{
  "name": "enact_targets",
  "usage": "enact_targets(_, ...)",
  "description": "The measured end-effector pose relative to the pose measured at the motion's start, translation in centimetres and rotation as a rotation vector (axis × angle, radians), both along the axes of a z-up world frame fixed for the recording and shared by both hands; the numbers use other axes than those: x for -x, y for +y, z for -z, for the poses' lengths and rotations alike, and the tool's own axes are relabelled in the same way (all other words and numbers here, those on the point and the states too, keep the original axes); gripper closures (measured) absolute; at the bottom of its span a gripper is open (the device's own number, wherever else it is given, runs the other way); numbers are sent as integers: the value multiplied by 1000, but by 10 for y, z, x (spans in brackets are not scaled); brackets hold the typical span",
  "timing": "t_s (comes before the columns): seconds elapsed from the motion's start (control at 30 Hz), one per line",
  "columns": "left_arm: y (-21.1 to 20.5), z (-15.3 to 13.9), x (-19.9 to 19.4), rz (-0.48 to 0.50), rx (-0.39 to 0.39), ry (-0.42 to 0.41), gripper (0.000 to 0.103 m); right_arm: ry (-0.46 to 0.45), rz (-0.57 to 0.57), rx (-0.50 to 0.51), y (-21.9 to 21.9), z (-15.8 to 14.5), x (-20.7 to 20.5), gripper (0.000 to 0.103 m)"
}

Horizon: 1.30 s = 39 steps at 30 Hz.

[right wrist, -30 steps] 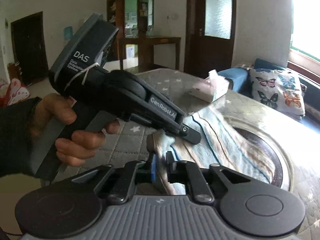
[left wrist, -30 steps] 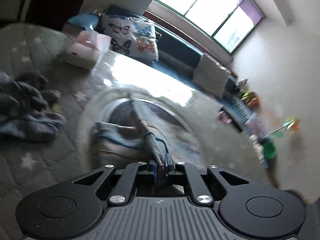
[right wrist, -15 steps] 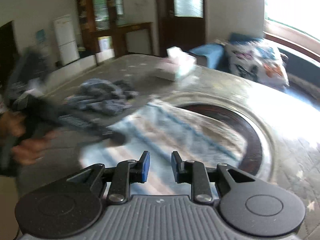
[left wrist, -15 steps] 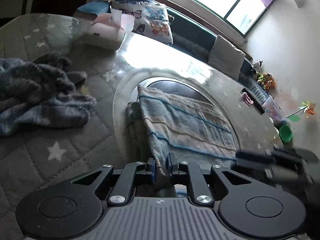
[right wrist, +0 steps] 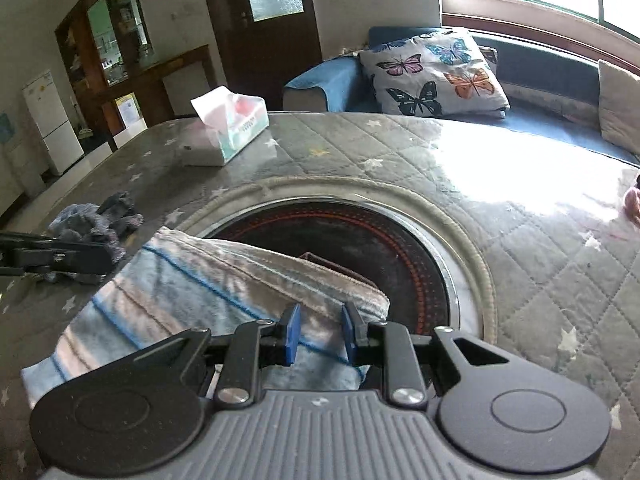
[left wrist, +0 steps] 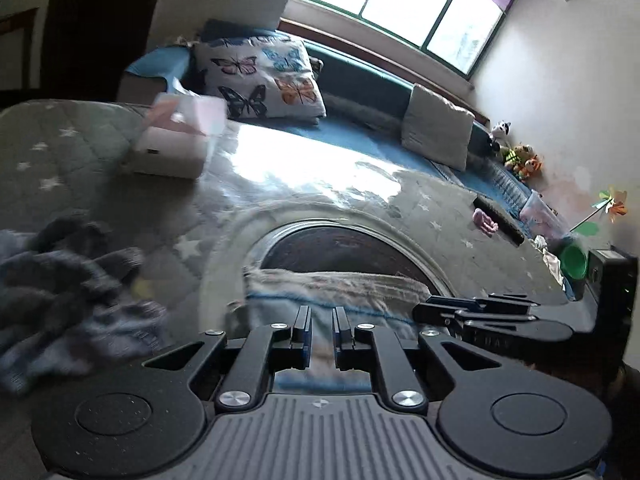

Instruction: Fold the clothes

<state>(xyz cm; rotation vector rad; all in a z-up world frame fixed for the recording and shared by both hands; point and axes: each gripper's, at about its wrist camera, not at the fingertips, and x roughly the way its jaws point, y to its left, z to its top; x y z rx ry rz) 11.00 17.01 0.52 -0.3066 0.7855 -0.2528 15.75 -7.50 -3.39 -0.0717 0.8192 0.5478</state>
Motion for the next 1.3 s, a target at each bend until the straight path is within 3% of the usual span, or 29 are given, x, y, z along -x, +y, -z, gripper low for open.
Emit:
enact_targets(0.17, -4, 22, -24, -13, -36, 53, 93, 7, 0, 11, 1, 10, -6, 86)
enact_targets(0.8, -8, 28, -36, 27, -69, 52, 93, -46, -121, 21, 46, -1, -8, 85)
enact_targets(0.93, -9, 18, -24, 55, -82, 18, 93, -48, -186, -16, 53, -11, 5, 85)
enact_targets(1.13, 2, 24, -22, 34, -91, 46, 93, -79, -303, 60, 84, -5, 30, 85)
enact_targets(1.3, 1, 18, -12, 58, -95, 18, 93, -75, -413, 34, 95, -14, 60, 85)
